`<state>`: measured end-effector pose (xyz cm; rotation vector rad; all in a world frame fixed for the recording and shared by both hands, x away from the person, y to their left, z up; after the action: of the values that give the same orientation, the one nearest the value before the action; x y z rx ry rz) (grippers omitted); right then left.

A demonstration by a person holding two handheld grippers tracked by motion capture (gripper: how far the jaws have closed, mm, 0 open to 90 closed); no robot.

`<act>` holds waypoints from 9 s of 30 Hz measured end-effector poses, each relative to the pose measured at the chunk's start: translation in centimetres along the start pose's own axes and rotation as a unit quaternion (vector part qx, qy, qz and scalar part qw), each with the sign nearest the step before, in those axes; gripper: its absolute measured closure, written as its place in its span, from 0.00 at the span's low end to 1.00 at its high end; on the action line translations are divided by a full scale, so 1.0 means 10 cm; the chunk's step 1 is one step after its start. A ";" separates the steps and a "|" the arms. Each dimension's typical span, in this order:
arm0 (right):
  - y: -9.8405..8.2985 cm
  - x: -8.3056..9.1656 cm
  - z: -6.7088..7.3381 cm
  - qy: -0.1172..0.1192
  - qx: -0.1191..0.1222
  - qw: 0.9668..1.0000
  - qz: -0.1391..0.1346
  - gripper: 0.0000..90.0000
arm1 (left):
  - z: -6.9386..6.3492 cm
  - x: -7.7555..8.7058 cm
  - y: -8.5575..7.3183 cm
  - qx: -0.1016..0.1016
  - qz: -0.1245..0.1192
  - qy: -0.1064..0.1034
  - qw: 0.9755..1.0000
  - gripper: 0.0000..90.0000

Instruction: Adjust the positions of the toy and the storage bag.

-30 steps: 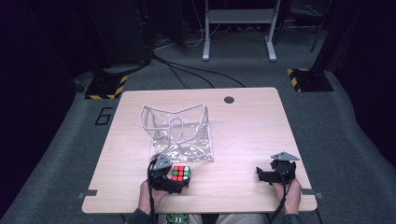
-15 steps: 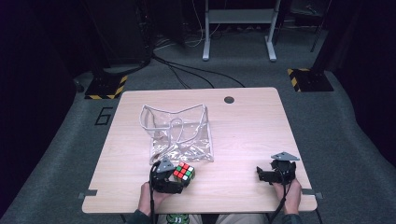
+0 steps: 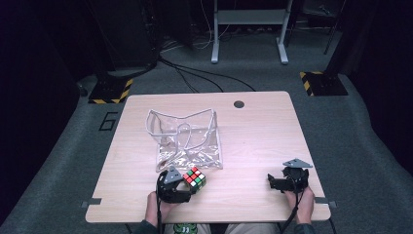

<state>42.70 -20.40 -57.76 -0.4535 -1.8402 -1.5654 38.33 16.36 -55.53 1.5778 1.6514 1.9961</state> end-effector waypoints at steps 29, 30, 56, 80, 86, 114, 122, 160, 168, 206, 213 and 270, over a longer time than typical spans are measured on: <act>0.00 0.00 0.00 0.000 0.000 1.000 -0.001 0.05 | 0.13 0.19 -0.10 0.018 -0.029 0.032 0.999 0.38; 0.00 0.00 0.00 0.000 0.001 1.000 0.000 0.05 | 0.13 0.20 -0.11 0.019 -0.030 0.032 0.999 0.38; 0.00 0.00 0.00 -0.001 0.000 1.000 -0.001 0.05 | 0.41 0.38 -0.26 0.055 -0.053 0.084 0.994 0.38; 0.00 0.00 0.00 -0.002 -0.001 1.000 -0.002 0.05 | 0.49 0.58 -0.26 0.092 -0.058 0.060 0.992 0.09; 0.00 0.00 0.00 -0.002 -0.002 1.000 -0.001 0.05 | 0.61 0.68 -0.31 0.115 -0.063 0.067 0.989 0.09; 0.00 -0.01 0.01 -0.011 -0.011 1.000 0.009 0.00 | 1.15 0.84 -0.18 0.158 -0.034 0.103 0.981 0.09; 0.20 0.03 0.26 0.031 -0.003 0.999 0.016 0.00 | 1.34 0.89 -0.06 0.146 0.004 0.150 0.978 0.00; 1.77 0.42 1.45 0.147 0.088 0.985 0.009 0.04 | 1.50 1.24 0.76 0.193 -0.040 0.106 0.975 0.00; 2.05 0.41 1.67 0.162 0.097 0.982 0.007 0.06 | 1.53 1.26 1.01 0.182 -0.042 0.106 0.977 0.00; 2.01 -0.17 1.85 0.128 0.131 0.979 0.084 0.84 | 1.67 0.74 1.02 0.099 0.063 0.188 0.975 0.96; 2.07 -0.14 1.67 0.104 0.127 0.984 0.069 0.97 | 1.71 0.76 1.10 0.086 0.061 0.191 0.976 0.99; 2.20 -0.33 0.41 0.018 0.019 0.994 0.104 0.90 | 1.94 0.24 1.65 0.066 0.100 0.156 0.980 0.84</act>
<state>58.20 -11.06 -44.16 -0.5757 -1.7333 -1.3872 59.72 24.03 -43.84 1.5975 1.8317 2.3863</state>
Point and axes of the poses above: each handheld gripper's, and its own axes: x roughly backward along the jaws, y roughly out of its top, z roughly to its left, the point moved 7 cm from there along -x, roughly forward along the jaws, and after that the axes turned 4 degrees about -y, right-handed, at the moved point
